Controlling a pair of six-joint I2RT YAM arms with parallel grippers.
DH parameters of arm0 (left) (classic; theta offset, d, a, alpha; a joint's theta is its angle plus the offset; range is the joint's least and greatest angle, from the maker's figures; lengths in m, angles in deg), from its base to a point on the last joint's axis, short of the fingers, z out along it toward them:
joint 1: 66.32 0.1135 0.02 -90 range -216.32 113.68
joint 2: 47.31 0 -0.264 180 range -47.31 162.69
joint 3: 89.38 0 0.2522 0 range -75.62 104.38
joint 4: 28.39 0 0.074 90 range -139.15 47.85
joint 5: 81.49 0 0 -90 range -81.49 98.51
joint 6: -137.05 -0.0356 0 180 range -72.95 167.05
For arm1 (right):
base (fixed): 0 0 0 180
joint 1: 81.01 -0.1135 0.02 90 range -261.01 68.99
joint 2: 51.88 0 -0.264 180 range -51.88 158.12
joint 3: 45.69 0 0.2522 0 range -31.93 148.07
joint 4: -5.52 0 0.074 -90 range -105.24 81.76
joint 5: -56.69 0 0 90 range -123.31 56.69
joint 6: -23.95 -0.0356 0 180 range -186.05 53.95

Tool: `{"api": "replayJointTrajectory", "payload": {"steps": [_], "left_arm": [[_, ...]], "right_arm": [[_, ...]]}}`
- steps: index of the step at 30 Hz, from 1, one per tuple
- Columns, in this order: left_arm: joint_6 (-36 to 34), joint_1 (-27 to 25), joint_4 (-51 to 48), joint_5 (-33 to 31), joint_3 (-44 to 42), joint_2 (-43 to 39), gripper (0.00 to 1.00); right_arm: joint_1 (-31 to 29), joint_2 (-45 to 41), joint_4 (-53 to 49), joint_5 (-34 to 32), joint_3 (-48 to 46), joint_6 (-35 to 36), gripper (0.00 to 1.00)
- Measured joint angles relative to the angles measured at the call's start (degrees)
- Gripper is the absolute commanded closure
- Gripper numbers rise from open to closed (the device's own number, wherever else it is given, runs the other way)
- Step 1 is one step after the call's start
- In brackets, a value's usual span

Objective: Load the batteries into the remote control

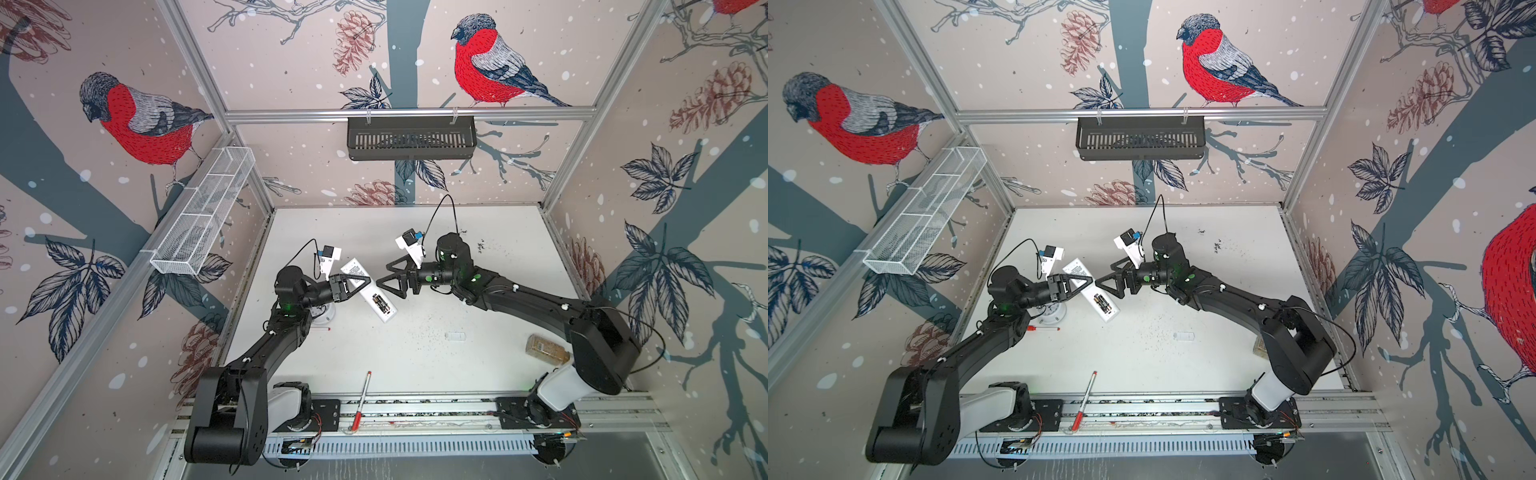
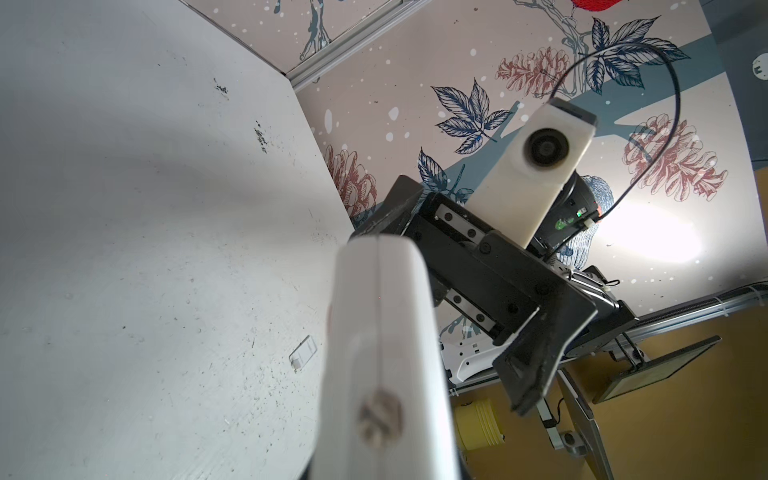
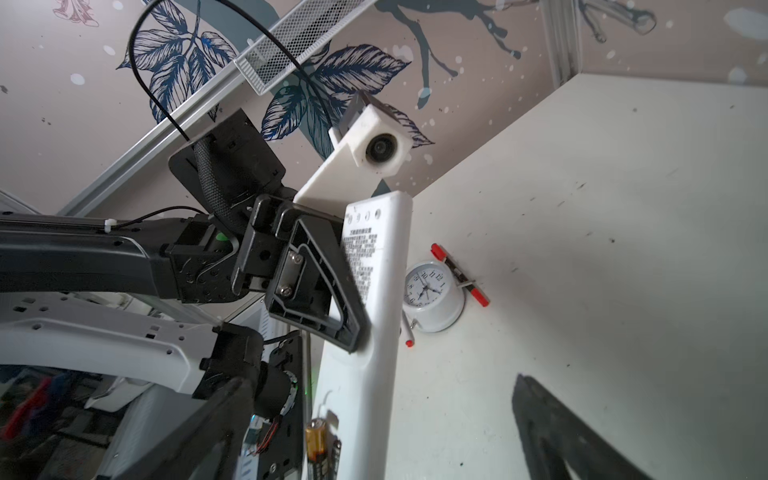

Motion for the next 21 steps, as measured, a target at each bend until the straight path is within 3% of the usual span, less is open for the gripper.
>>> {"api": "replayJointTrajectory", "payload": {"steps": [7,21], "left_arm": [[-0.09,-0.13,0.02,0.02,0.04,-0.33,1.0],[0.15,-0.59,0.48,0.02,0.24,-0.22,1.0]], "right_arm": [[0.85,5.07,0.96,9.11,0.92,-6.54,0.01],[0.85,11.19,4.24,14.38,1.46,-10.58,0.01]]}}
